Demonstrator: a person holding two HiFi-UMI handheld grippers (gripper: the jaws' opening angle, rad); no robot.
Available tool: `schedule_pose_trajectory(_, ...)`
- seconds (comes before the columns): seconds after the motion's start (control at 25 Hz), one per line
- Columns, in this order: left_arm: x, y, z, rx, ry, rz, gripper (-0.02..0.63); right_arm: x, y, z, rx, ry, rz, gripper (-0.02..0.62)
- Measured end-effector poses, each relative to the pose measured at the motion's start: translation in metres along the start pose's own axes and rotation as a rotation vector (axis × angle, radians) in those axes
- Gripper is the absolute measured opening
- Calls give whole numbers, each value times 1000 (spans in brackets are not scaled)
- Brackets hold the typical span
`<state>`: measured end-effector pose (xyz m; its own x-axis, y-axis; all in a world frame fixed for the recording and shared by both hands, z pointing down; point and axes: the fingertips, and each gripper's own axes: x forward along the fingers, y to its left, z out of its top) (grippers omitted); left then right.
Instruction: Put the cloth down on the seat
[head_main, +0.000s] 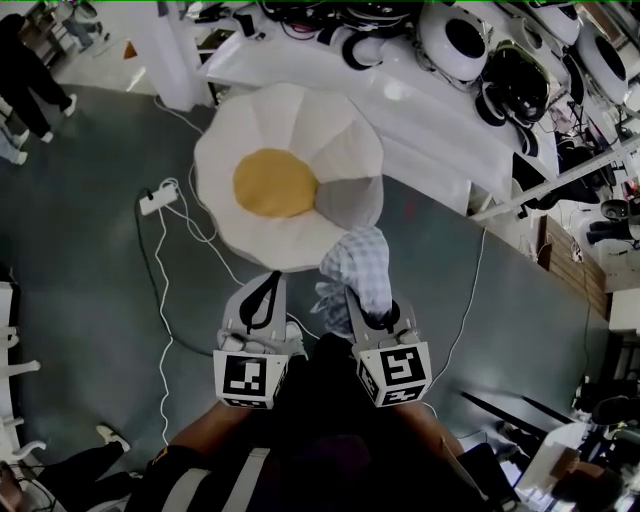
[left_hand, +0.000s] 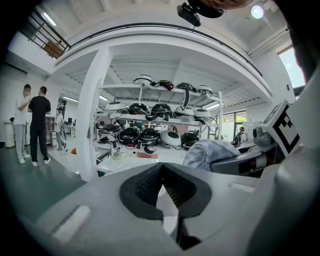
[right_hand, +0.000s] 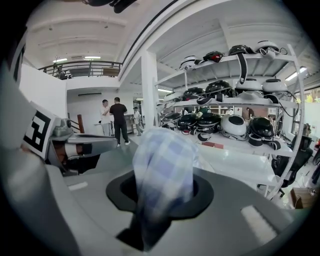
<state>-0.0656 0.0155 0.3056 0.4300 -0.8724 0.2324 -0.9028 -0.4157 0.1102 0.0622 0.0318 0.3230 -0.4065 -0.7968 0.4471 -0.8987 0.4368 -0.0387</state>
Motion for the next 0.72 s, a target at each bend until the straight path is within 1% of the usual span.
schedule_pose_trajectory(0.2, 4, 14, 3, -11, -2, 23, 0, 13, -1, 7, -6, 5, 9, 110)
schedule_pose_trajectory(0.4, 13, 31, 4, -27, -3, 68, 0, 36, -9, 11, -13, 11, 32, 110)
schedule_pose_trajectory(0.6, 29, 48, 7, -56, 6, 111, 0, 64, -14, 25, -43, 7, 75, 110)
schedule_pose_trajectory(0.72, 47, 52, 11, -69, 9, 132, 0, 80, -24, 34, -58, 7, 98, 110)
